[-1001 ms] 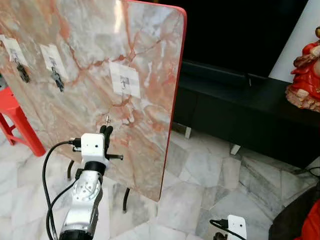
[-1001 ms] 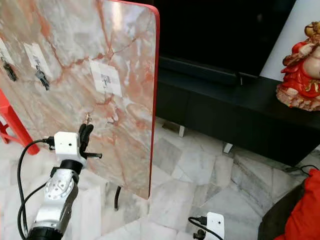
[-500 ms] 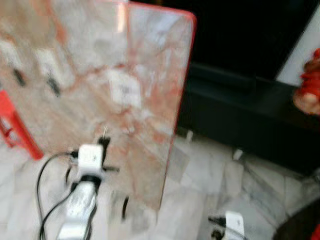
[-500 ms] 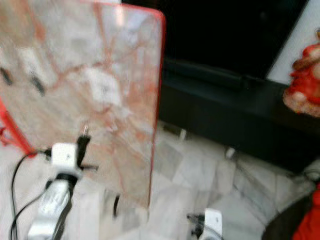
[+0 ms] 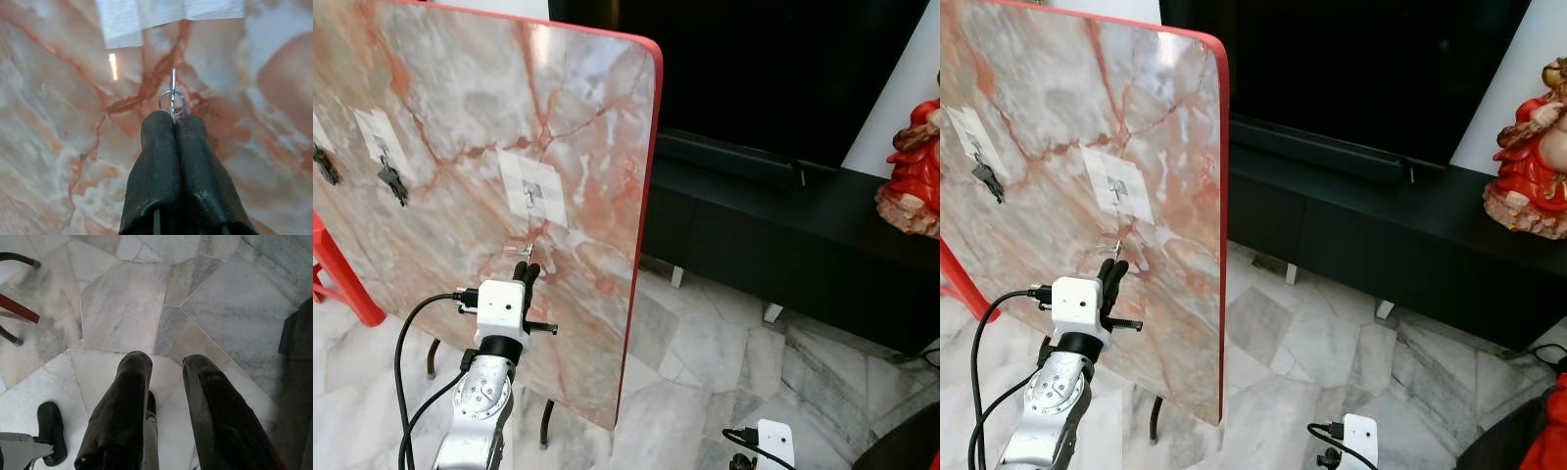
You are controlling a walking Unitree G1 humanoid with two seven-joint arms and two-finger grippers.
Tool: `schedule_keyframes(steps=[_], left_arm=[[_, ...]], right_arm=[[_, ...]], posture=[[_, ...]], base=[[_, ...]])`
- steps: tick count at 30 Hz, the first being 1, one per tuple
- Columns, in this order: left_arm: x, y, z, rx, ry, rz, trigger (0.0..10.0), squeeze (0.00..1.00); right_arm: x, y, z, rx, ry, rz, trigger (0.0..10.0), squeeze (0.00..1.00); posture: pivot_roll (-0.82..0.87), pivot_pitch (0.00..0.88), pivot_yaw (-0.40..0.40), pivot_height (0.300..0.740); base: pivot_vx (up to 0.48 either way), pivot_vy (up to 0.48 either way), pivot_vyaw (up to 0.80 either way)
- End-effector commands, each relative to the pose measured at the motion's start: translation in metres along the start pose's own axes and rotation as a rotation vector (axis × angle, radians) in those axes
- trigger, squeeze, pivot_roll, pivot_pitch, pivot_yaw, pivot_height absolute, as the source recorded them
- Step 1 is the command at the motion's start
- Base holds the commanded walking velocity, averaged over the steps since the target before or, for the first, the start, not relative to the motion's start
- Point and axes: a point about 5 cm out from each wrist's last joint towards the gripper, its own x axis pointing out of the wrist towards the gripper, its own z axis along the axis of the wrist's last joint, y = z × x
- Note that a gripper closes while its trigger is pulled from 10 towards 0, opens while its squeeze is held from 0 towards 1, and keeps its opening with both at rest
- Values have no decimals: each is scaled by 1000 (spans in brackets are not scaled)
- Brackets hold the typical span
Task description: Hang keys on a hook
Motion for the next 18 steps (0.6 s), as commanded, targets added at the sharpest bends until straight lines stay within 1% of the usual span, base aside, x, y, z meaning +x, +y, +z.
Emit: schedule_keyframes(steps=[1,5,6,9,13,18], left_arm=[[4,2,10,15,-33,12,10000,0],[7,4,15,20,-56,21,10000,0],[12,6,22,31,-83,28,10000,0],[19,9,33,39,-125,47,10000,0],[23,9,40,46,-148,48,10000,0],[24,10,42,48,-157,53,10000,0]], right_arm=[[0,-3,0,-1,1,-7,10000,0],[0,-3,0,-2,1,-6,10000,0],[0,-3,0,-4,2,-6,10000,0],[0,-3,1,-12,2,-3,10000,0],[0,-3,1,-16,2,-2,10000,0],[0,-4,1,-15,1,-3,10000,0]], posture=[[81,0,-66,733],[84,0,-69,733],[87,0,-71,733],[84,0,-72,733],[85,0,-72,733],[84,0,-73,733]], base=[[0,0,0],[0,0,0],[0,0,0],[0,0,0],[0,0,0],[0,0,0]])
